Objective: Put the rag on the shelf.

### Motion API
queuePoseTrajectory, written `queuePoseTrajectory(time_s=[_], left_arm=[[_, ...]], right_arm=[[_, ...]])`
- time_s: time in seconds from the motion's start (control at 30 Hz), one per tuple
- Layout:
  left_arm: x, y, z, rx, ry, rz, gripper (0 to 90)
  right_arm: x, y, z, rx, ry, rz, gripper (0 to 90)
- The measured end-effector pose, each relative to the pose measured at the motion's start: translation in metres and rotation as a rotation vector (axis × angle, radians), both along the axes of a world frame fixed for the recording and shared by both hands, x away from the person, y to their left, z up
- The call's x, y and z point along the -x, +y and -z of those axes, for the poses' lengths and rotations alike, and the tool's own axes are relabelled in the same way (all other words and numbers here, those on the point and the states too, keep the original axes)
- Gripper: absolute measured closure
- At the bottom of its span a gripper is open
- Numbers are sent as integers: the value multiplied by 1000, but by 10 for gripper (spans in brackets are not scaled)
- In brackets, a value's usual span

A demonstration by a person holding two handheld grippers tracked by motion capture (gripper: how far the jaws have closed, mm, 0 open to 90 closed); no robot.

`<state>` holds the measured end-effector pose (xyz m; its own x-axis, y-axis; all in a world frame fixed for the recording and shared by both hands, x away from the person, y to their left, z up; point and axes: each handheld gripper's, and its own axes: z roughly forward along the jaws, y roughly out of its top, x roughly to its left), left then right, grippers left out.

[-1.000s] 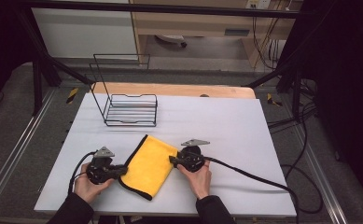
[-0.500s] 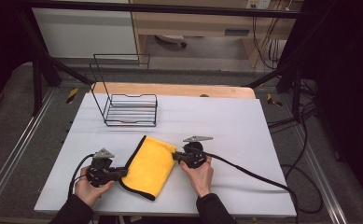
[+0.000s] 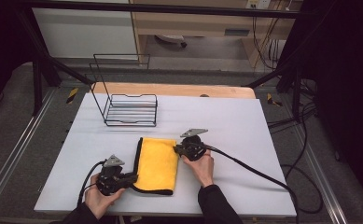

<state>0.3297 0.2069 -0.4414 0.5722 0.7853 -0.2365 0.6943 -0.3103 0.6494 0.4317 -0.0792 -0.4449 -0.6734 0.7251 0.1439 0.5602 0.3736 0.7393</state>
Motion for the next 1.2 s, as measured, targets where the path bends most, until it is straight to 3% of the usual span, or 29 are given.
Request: queuePoseTrajectory(time_s=[0.1,0.2,0.23,0.3,0.33,0.4,0.43,0.47,0.57,0.73,1.03,1.2], left_arm=[[0,0,-1,-17,-19,15,750],[0,1,-3,-34,-49,37,667],[0,2,-5,-30,-60,44,641],[-2,7,-10,-26,-95,54,606],[-4,9,-13,-29,-112,52,536],[-10,14,-18,-31,-129,49,453],[-14,17,-21,-25,-141,44,422],[-18,19,-24,-18,-149,43,422],[-33,25,-32,1,-151,29,326],[-58,22,-38,-9,-159,9,183],[-102,7,-27,-56,-137,-39,171],[-118,1,-18,-47,-128,-53,287]], right_arm=[[0,0,4,4,-4,3,825],[1,-1,1,-2,-20,3,783],[3,-3,-4,2,-48,2,734],[3,-5,-8,-12,-53,1,692],[5,-11,-16,-35,-64,-8,621],[6,-14,-19,-45,-71,-4,572],[9,-21,-24,-52,-91,0,496],[9,-21,-24,-52,-91,0,496],[14,-32,-28,-47,-105,5,380],[21,-51,-24,-55,-99,30,187],[28,-67,-15,-42,-61,54,75],[30,-69,-12,-34,-49,51,74]])
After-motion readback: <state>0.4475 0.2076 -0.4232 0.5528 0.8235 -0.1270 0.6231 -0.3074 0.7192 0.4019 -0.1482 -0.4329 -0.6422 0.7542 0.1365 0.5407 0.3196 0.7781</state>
